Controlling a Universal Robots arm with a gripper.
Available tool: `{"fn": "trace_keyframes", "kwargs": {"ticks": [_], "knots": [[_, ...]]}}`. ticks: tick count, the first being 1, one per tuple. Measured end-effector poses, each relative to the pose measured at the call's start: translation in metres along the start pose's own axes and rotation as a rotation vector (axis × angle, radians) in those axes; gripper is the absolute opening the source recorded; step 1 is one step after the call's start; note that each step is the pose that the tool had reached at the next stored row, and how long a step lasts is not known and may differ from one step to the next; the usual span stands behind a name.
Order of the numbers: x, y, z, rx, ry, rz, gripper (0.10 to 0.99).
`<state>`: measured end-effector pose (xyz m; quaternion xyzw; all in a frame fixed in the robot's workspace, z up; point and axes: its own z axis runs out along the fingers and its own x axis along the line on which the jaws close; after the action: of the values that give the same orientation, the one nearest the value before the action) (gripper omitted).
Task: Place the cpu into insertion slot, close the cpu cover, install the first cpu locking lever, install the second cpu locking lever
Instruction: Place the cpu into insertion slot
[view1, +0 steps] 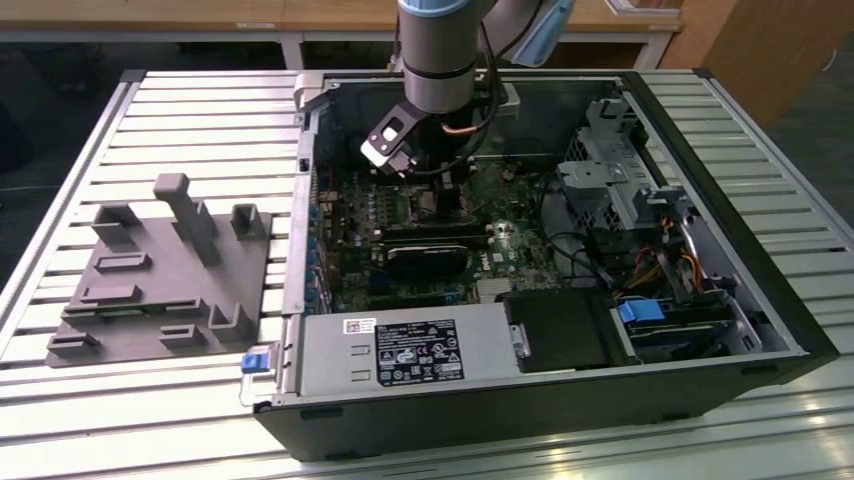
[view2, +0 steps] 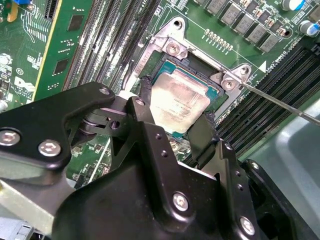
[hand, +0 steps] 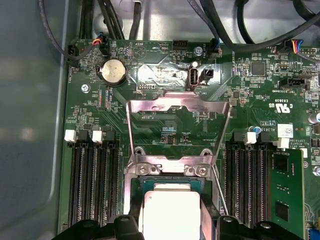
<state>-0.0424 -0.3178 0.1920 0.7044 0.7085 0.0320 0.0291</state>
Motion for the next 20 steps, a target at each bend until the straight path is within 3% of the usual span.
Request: {"fn": "trace_keyframes", "kwargs": {"ticks": [3,4,8,17,19,20], "knots": [[0.0002,0.0001,0.0004,-0.001,0.0007,0.000,0.549],[0.0001,0.0000,0.0003,0.000,0.0004,0.000,0.612],[0.0000,0.0000,-0.0006,0.000,0.0000,0.000,0.612],[0.0001,0.0011,-0.0129,0.000,0.0005,0.000,0.612],[0.0001,0.0015,-0.0144,0.001,0.0006,0.000,0.596],[0.0001,0.0020,-0.0147,0.002,0.0006,0.000,0.533]]}}
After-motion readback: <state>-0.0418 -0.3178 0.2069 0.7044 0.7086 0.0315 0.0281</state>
